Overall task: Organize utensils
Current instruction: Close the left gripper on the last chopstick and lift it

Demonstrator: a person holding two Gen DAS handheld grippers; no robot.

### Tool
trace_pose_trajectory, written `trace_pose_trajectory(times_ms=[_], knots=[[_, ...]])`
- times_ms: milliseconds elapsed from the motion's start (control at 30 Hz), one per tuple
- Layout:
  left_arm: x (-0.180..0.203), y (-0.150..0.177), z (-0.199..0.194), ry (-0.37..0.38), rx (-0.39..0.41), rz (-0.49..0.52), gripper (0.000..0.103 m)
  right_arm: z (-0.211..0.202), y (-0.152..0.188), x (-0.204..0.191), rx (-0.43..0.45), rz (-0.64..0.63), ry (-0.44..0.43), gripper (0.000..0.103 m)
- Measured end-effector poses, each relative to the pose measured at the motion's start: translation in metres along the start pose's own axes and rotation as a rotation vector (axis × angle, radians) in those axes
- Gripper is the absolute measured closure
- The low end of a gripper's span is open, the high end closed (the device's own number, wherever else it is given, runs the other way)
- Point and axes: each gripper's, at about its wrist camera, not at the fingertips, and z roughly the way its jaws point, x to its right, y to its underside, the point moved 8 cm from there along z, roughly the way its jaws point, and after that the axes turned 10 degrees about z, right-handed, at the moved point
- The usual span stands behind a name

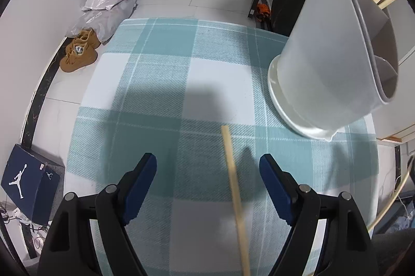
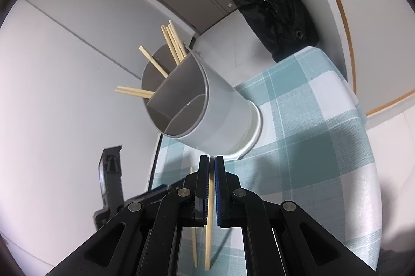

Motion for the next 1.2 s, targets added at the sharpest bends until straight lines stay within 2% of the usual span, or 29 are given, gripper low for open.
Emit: trace_pose_trajectory(times_ms=[200, 267, 300, 367, 467, 533, 567, 700, 800, 933, 1200], knots=[[0.005, -0.003, 0.008, -0.031, -0.01, 0.01, 0.025, -0.006, -0.001, 0.002, -0.003, -0.019, -0.004, 0.1], [0.009, -0.004, 0.01, -0.035, -0.016, 0.023, 0.031, -0.007, -0.002, 0.003, 0.001, -0.024, -0.004, 0.1], [0.01, -0.002, 0.014, -0.05, -0.033, 0.037, 0.038, -0.007, -0.004, 0.003, 0.002, -0.025, -0.004, 0.1], [0.014, -0.002, 0.014, -0.073, -0.031, 0.073, 0.043, -0.008, -0.006, 0.005, 0.006, -0.022, -0.002, 0.1], [0.016, -0.003, 0.013, -0.064, -0.021, 0.084, 0.057, -0.008, -0.009, 0.009, 0.008, -0.007, -0.002, 0.1], [0.016, -0.005, 0.012, -0.067, -0.006, 0.083, 0.082, -0.007, -0.011, 0.01, 0.006, 0.0, -0.004, 0.1], [0.015, -0.006, 0.012, -0.071, -0.002, 0.079, 0.088, -0.007, -0.011, 0.01, 0.005, 0.002, -0.004, 0.1], [0.019, -0.007, 0.014, -0.059, 0.003, 0.089, 0.099, -0.006, -0.01, 0.008, 0.006, -0.013, 0.003, 0.1], [0.021, -0.008, 0.014, -0.066, 0.007, 0.099, 0.1, -0.006, -0.009, 0.007, 0.008, -0.027, 0.007, 0.1], [0.026, -0.008, 0.01, -0.031, 0.025, 0.085, 0.101, -0.007, -0.009, 0.006, 0.011, -0.036, 0.014, 0.1], [0.033, -0.021, -0.03, 0.011, 0.208, 0.09, 0.101, -0.01, -0.01, 0.005, 0.01, -0.019, 0.003, 0.1]])
